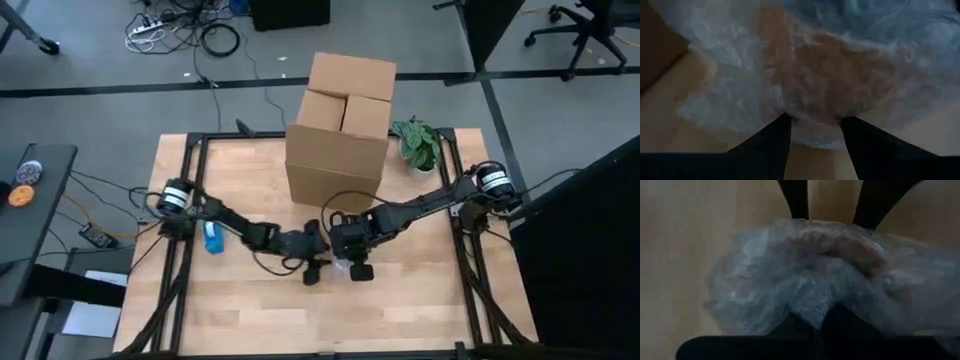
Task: Wrap mug
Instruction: Wrap the orange mug using the transparent bubble wrap
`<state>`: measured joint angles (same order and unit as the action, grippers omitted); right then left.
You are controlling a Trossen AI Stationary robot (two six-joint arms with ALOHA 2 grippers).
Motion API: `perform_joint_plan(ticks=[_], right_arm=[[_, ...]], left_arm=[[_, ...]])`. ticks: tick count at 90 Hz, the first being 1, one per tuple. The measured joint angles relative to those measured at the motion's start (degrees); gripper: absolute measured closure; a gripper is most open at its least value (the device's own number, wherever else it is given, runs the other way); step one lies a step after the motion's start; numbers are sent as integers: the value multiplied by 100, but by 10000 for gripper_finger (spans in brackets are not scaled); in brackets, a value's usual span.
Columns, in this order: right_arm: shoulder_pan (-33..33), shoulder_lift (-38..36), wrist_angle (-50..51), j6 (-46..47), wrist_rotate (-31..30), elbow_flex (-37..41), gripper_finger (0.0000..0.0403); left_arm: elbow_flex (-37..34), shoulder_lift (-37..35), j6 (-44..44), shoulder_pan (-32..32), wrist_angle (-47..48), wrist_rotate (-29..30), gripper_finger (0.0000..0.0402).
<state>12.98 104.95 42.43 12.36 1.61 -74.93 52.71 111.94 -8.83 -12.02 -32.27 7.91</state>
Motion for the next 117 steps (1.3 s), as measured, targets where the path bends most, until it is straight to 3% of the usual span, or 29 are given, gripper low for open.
perform_joint_plan(ticks=[20,38,56,87,102,117], right_arm=[[156,386,558,528,1,-43,402],[270,-116,447,754,-181,42,398],[277,-693,513,1195,-205,50,350],[279,-1214,764,1760,-93,37,282],[335,-1155,542,1555,-288,27,294],[391,-856,-85,1200,-568,138,356]], left_arm=[[257,-57,124,1,519,-97,239],[260,-253,119,-51,1308,-214,239],[247,-302,133,-45,2076,-308,239],[244,-319,230,-41,2152,-288,239],[240,-858,252,-74,2711,-570,240],[238,-1686,580,-200,3291,-493,240]])
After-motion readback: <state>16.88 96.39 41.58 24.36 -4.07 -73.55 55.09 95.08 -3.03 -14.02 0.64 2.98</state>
